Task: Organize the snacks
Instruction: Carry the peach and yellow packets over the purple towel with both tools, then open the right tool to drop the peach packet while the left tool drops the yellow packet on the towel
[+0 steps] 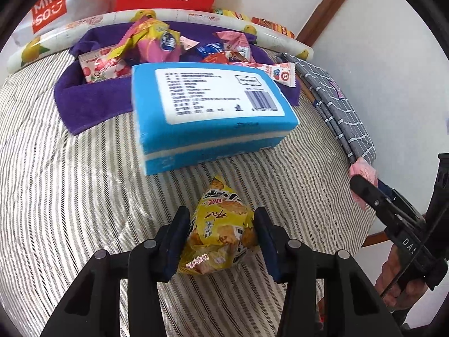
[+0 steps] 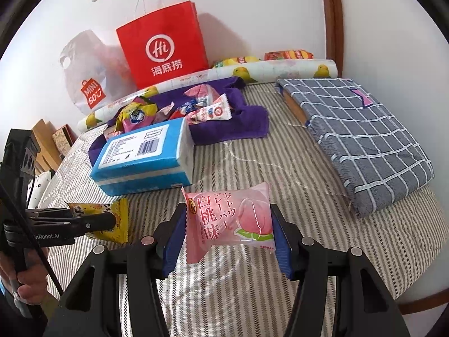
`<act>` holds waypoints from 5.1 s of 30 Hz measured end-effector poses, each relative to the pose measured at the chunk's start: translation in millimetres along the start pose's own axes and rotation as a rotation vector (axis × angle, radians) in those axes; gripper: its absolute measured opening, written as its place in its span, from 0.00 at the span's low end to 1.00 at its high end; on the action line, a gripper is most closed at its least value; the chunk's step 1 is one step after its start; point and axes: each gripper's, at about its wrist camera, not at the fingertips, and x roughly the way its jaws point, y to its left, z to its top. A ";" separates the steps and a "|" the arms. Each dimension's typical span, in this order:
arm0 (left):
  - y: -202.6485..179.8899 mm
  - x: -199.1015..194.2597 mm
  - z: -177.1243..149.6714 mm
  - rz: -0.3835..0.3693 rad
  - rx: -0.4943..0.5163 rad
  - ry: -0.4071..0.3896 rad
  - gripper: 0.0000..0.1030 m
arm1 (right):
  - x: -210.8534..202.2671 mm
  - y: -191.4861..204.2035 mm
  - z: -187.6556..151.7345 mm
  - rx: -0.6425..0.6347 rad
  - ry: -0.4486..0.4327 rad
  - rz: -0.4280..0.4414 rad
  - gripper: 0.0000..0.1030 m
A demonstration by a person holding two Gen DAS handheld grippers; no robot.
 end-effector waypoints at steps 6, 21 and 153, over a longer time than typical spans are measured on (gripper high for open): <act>10.5 -7.0 -4.9 -0.028 -0.021 -0.006 0.44 | 7.5 15.2 -3.8 -0.022 0.030 0.019 0.54; 21.0 -22.9 -3.8 -0.066 -0.021 -0.020 0.44 | 9.0 44.8 6.5 -0.038 0.024 0.067 0.54; 86.9 13.5 235.5 -0.060 -0.114 -0.022 0.43 | 192.2 77.2 190.3 -0.042 0.049 0.079 0.68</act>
